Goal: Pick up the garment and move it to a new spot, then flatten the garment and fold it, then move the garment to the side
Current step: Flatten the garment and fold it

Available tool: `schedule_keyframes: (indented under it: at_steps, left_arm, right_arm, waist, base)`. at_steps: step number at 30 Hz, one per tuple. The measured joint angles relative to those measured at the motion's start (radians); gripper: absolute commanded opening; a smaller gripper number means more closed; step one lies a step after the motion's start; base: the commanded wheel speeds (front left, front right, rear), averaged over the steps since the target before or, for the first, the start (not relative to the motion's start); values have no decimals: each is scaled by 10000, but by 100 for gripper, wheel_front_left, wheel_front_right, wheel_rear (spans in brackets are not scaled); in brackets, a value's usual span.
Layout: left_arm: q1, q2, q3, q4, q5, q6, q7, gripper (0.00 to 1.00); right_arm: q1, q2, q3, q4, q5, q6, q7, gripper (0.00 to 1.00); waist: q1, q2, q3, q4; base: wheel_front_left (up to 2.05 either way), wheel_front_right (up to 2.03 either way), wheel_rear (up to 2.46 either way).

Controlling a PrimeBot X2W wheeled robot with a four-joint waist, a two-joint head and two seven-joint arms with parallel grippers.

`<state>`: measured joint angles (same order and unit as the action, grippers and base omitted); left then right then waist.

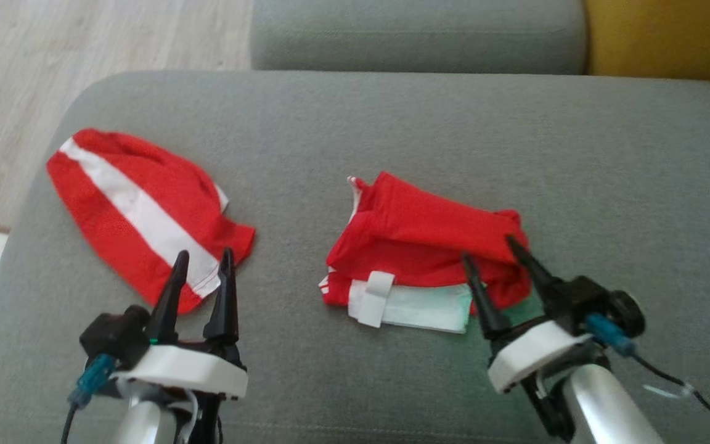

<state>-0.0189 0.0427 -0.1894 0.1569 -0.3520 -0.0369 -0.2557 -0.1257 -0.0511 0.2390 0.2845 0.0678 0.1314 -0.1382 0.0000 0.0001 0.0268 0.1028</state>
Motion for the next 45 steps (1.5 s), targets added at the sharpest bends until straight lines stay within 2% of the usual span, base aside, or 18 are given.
schedule_keyframes:
  at_steps: [4, 15, 26, 27, 28, 29, 37, 45]
  left_arm:
    - [-244, 0, -96, 54, 0, -77, 0, 100]
    - [-714, -6, -232, 151, -25, -86, 0, 100]
    - [-776, -6, -232, 174, -29, -84, 0, 100]
    - [-811, -6, -232, 176, -29, -84, 0, 100]
    - [-870, -6, -234, 180, -29, -84, 0, 100]
    - [-929, -6, -234, 178, -31, -84, 0, 100]
    - [-990, -8, -224, 261, -125, -84, -2, 100]
    - [-952, -8, -217, 320, -125, -77, -2, 100]
  right_arm:
    - [-675, -128, 545, 947, -360, 0, 240, 100]
    - [-2361, -435, 894, 3428, -1229, 0, -63, 100]
    - [-3218, -443, 1047, 4744, -1737, 0, -629, 100]
    - [-3301, -433, 1034, 4842, -1776, 0, -681, 80]
    - [-3390, -416, 1005, 4955, -1818, 0, -719, 30]
    - [-3455, -393, 968, 5047, -1831, 0, -736, 0]
    - [-3590, -242, 867, 5381, -1544, 0, -1020, 0]
    - [-3538, -201, 1162, 4880, -343, 0, -1099, 0]
  waist:
    - [0, 0, 276, 376]
    - [0, 0, 931, 1380]
    - [0, 0, 1176, 1538]
    - [0, 0, 1200, 1537]
    - [0, 0, 1222, 1535]
    - [0, 0, 1239, 1535]
    - [0, 0, 1164, 1452]
    - [0, 0, 854, 1274]
  base:
    - [0, 0, 0]
    - [0, 0, 0]
    - [0, 0, 0]
    - [0, 0, 0]
    - [0, 0, 0]
    - [0, 0, 0]
    - [0, 0, 0]
    - [0, 0, 0]
